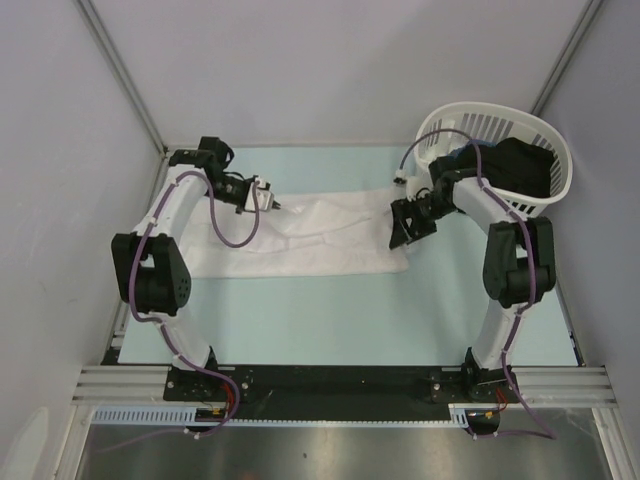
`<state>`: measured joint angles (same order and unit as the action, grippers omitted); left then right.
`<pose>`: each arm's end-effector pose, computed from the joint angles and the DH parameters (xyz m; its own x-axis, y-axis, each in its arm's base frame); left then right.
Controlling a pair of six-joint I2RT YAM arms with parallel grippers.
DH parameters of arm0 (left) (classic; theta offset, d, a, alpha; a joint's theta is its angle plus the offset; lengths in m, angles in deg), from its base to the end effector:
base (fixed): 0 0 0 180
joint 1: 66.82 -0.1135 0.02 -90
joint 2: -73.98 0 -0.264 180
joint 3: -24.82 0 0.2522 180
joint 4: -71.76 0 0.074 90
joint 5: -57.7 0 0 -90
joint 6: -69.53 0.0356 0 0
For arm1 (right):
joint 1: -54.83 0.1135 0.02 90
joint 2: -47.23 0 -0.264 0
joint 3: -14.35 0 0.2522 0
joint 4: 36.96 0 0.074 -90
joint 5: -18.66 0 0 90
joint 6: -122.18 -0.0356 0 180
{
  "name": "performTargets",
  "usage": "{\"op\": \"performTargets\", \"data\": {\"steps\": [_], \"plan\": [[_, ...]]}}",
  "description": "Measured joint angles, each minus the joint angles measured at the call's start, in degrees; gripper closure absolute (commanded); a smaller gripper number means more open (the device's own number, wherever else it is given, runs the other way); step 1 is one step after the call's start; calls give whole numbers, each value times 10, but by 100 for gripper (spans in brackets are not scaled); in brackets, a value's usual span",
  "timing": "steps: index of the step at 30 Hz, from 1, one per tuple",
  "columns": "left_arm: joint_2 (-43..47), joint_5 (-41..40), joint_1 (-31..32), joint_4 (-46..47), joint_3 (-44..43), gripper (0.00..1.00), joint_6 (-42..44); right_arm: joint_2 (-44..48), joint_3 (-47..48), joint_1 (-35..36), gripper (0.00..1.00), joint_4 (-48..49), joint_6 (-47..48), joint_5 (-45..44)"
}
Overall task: Fold and stack the long sleeve shirts
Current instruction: Fold the shirt
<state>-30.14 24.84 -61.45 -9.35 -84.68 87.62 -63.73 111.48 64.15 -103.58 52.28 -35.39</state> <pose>0.3541 -0.0633 0.3027 0.5438 0.4669 -0.6973 0.8374 -0.2479 0.4871 0.3680 0.0816 0.1984 -0.8358 -0.4191 -0.3548 -0.5478 0.6805 0.4867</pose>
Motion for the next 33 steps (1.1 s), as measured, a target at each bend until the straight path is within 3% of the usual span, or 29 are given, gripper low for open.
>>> {"op": "performTargets", "data": {"steps": [2, 7, 10, 16, 19, 26, 33], "plan": [[3, 3, 3, -9, 21, 100, 15, 43, 0, -2, 0, 28, -2, 29], [11, 25, 12, -21, 34, 100, 32, 137, -10, 30, 0, 247, 2, 85], [21, 46, 17, -22, 34, 100, 36, 145, -11, 75, 0, 363, 40, 117], [31, 71, 23, -22, 34, 99, 41, 139, -51, 153, 4, 474, 138, 160], [31, 77, 26, -22, 34, 99, 40, 122, -63, 180, 12, 525, 156, 161], [31, 85, 35, -10, 30, 93, -1, 80, -63, 226, 45, 613, 155, 158], [31, 83, 36, 73, 27, 100, -132, 63, -62, 251, 43, 648, 142, 157]]}}
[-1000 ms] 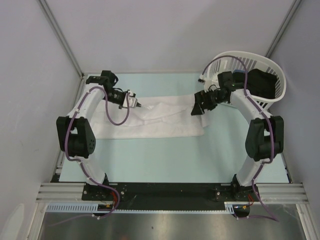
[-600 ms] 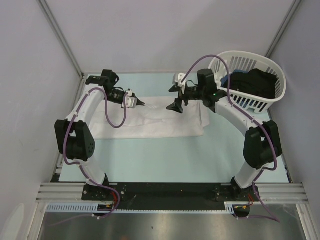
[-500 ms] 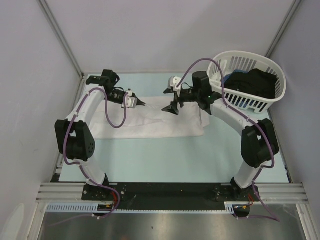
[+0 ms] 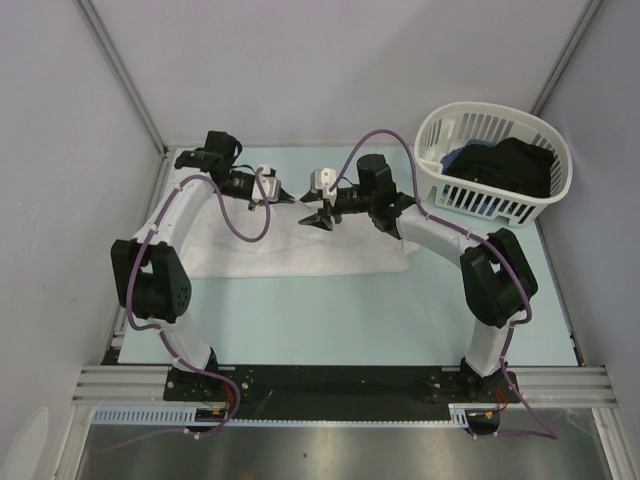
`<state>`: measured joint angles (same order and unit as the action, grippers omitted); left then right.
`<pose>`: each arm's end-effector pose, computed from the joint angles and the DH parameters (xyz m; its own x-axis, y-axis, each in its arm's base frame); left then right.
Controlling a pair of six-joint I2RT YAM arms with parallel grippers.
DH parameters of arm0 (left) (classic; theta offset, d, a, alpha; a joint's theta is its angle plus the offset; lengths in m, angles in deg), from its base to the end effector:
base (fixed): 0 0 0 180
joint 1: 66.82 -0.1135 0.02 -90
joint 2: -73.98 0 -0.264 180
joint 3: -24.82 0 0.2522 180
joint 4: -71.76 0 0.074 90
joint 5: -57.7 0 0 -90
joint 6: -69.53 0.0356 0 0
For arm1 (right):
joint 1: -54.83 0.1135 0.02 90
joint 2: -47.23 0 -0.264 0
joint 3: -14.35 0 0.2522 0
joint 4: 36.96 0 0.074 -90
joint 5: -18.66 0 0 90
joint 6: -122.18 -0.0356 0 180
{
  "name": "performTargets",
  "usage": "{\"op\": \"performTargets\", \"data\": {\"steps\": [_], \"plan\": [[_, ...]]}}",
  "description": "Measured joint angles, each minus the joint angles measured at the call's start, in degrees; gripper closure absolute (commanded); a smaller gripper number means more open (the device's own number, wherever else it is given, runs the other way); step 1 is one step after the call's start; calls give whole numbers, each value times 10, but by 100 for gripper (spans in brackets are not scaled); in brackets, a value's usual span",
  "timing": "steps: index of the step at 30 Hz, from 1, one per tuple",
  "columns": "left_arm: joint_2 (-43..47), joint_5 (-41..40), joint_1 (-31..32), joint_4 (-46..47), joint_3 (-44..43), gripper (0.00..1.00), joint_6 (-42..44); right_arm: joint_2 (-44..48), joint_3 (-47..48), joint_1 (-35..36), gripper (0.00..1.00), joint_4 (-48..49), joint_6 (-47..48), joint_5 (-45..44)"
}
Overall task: Fold and stack the long sleeve shirts
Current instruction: Fold the shirt
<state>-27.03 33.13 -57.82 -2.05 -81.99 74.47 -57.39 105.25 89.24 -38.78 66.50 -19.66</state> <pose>0.3451 -0.0874 0.3158 0.4788 0.3436 -0.8079 0.8779 -0.1753 0.4457 0.3342 0.2628 0.2834 0.3666 -0.1726 -0.9142 -0.9291 -0.0157 -0.3696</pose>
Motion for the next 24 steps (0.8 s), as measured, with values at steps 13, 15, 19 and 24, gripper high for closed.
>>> {"op": "performTargets", "data": {"steps": [13, 15, 19, 24], "plan": [[18, -106, -1, 178, 5, 34, -337, -25, 17, 0, 100, 50, -71, -121], [30, -151, -11, 232, 5, 31, -497, -24, 14, 0, 100, 63, -83, -156], [75, -215, -47, 290, 22, 14, -786, -20, -2, 4, 100, 75, -104, -249], [156, -242, -63, 352, 102, 1, -1059, -20, -6, 30, 100, 80, -103, -356]]}}
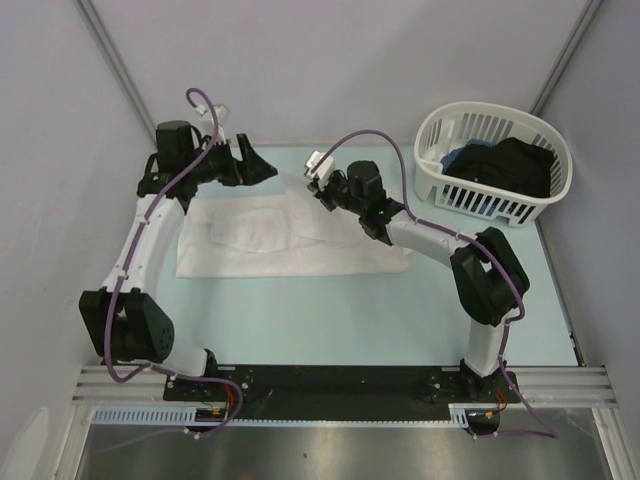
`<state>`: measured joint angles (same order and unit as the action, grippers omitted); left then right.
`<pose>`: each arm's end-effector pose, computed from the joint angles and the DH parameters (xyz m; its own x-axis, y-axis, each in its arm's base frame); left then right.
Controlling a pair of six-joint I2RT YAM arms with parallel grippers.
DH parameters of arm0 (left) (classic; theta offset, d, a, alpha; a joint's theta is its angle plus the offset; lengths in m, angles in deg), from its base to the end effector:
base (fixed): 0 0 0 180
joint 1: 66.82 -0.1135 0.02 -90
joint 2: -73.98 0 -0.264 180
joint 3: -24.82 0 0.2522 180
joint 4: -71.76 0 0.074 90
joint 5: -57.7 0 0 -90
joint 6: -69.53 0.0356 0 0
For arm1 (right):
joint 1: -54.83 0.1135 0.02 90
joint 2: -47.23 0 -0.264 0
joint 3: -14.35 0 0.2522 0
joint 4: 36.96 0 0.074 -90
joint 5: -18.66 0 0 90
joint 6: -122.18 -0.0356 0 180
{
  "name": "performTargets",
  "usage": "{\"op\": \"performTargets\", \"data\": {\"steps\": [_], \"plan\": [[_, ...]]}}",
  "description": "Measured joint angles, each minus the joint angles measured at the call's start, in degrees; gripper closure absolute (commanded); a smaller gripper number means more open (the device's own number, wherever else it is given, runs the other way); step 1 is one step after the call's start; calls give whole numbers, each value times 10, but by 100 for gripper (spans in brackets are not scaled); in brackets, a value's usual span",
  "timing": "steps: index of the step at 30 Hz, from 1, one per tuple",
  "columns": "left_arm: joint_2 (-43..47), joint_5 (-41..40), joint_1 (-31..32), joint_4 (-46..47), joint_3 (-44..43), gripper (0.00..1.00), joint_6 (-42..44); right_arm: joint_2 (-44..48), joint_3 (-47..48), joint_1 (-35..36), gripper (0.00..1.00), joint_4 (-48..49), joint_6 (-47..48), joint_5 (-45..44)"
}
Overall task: Fold and stack the long sleeve shirts
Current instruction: Fold the shirt
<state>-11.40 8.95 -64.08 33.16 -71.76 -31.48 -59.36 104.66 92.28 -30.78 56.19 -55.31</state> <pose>0.3341 -0.0395 0.3793 -0.5697 -0.1165 -0.8135 0.5214 0.7139 -0.4674 0.3465 0.2778 0.2768 0.1984 -0.3406 -0.9190 -0.7877 0.5026 -0.3564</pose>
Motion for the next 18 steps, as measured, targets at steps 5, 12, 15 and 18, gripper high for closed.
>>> {"op": "performTargets", "data": {"steps": [5, 12, 15, 18], "plan": [[7, -37, 28, 27, 30, 1, -205, 0, -9, 53, 100, 5, 19, -68], [-14, -92, 73, 7, 46, 10, -345, 0, -19, 100, 100, 15, 57, -126], [-24, -115, 74, -20, 54, 11, -372, 0, -19, 104, 100, 14, 66, -150], [-28, -132, 71, -42, 57, 11, -386, 0, -19, 107, 100, 14, 75, -172]]}}
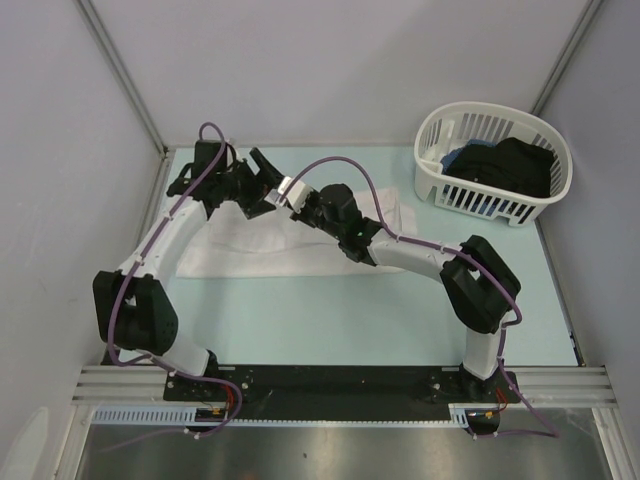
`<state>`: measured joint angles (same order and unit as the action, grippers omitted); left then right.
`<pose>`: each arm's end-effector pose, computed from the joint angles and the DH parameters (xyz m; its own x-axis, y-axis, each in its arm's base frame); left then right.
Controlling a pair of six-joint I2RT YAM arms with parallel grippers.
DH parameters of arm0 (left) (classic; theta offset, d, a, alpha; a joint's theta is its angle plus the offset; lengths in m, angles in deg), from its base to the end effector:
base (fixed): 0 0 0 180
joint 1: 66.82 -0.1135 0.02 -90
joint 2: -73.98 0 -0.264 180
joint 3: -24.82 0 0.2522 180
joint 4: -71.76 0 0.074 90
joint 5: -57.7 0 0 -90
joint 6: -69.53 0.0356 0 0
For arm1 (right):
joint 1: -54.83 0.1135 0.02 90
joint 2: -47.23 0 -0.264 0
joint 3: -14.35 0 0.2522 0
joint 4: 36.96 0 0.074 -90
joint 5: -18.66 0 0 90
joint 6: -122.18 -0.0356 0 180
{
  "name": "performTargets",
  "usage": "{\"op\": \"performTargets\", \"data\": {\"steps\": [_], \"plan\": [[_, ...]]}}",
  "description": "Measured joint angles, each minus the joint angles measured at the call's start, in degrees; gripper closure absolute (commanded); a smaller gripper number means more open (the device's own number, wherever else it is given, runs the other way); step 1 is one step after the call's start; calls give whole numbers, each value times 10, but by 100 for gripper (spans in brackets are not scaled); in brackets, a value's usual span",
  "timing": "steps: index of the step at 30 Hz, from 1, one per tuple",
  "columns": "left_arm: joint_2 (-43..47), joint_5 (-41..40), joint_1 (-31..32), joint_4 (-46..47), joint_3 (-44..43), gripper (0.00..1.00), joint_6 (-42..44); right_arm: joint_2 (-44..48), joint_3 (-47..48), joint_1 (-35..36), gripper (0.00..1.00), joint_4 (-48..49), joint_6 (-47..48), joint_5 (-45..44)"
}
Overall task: Fold and stack the long sleeve shirts
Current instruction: Fold the shirt
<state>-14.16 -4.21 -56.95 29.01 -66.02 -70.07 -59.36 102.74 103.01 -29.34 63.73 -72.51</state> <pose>0.3361 -0.0755 0.3214 -0.7964 -0.5434 -0.2654 -0.1546 0.6073 -0.7793 0.2957 0.3294 0.2676 0.2785 -0.4733 -0.8357 -0.6876 0.5093 -0.5175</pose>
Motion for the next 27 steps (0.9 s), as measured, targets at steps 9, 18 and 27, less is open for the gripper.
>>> {"op": "performTargets", "data": {"steps": [9, 18, 27], "plan": [[-17, -11, 0, -10, 24, 17, -40, 0, -2, 2, 100, 6, 15, -20], [-97, -10, 4, -10, 18, 51, -60, 8, -41, 4, 100, 11, 27, 22], [-97, 14, 18, 26, 3, 100, -37, 38, -49, -6, 19, -20, 9, 80]]}}
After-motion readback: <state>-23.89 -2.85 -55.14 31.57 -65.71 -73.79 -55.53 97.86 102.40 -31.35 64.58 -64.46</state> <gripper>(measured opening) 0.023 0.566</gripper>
